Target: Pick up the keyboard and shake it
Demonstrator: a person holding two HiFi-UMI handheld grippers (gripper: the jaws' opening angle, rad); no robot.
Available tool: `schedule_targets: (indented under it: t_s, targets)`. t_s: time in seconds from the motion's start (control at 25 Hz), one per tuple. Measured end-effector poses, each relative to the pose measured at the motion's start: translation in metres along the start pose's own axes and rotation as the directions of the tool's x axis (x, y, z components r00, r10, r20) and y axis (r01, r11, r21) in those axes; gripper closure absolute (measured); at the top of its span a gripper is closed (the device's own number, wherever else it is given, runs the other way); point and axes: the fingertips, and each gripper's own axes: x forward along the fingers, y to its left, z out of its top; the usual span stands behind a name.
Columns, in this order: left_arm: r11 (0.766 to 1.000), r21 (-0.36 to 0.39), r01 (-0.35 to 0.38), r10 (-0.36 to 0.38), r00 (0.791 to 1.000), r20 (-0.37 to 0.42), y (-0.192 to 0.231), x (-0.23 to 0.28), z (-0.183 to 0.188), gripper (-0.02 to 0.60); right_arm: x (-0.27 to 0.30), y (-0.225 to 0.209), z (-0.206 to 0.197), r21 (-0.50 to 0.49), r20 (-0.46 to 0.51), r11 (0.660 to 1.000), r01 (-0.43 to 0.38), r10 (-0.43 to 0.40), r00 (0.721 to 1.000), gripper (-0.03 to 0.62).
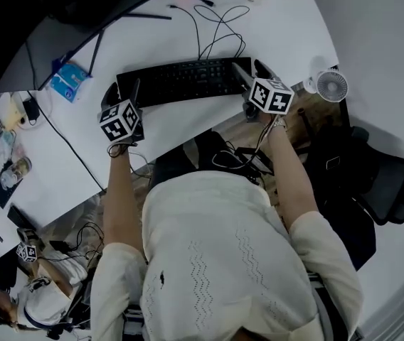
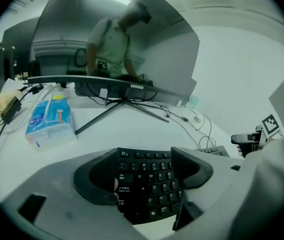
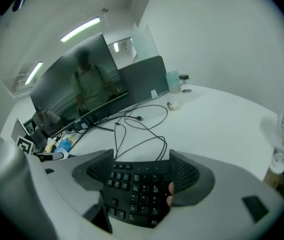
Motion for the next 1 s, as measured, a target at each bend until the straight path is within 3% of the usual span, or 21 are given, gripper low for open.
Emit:
schedule_targets:
  t_s: [0.08,0.12,0.16,0.36,0.48,0.68,0.88,1.0]
  targets:
    - [1.0,0.012,0.008,-0.008,1.0,0.027,-0.01,-0.014,0.01,0.29,-0.014,0.011,0.013,0.004,0.03,1.0,-0.005,0.005,1.0,0.303]
    - [0.999,0.032,0.009,-0.01,0.999,0.037,-0.015,-0.021,0.015,0.39,-0.022,0.016,0.018,0.013,0.046,1.0,-0.009,0.009,0.999,0.343]
    - [0.999,0.052,0.013,-0.015,0.999,0.05,-0.021,-0.03,0.019,0.447,-0.03,0.021,0.022,0.023,0.06,1.0,-0.017,0.016,0.998,0.378]
    - [0.998,0.063,0.031,-0.037,0.996,0.083,-0.043,-0.066,0.038,0.551,-0.066,0.05,0.041,0.101,0.141,0.991,-0.089,0.074,0.987,0.509]
    - [0.995,0.078,0.058,-0.067,0.992,0.112,-0.058,-0.083,0.05,0.558,-0.086,0.068,0.055,0.129,0.205,0.983,-0.129,0.101,0.974,0.594]
    - [0.995,0.077,0.064,-0.079,0.973,0.219,-0.076,-0.106,0.078,0.564,-0.113,0.089,0.092,0.037,0.312,0.994,-0.104,0.087,0.946,0.594]
    - [0.99,0.103,0.1,-0.127,0.946,0.298,-0.102,-0.125,0.109,0.566,-0.139,0.114,0.114,-0.056,0.343,0.991,-0.125,0.137,0.929,0.594]
    - [0.982,0.142,0.123,-0.165,0.925,0.342,-0.115,-0.135,0.131,0.566,-0.157,0.126,0.122,-0.06,0.37,0.987,-0.149,0.161,0.915,0.594]
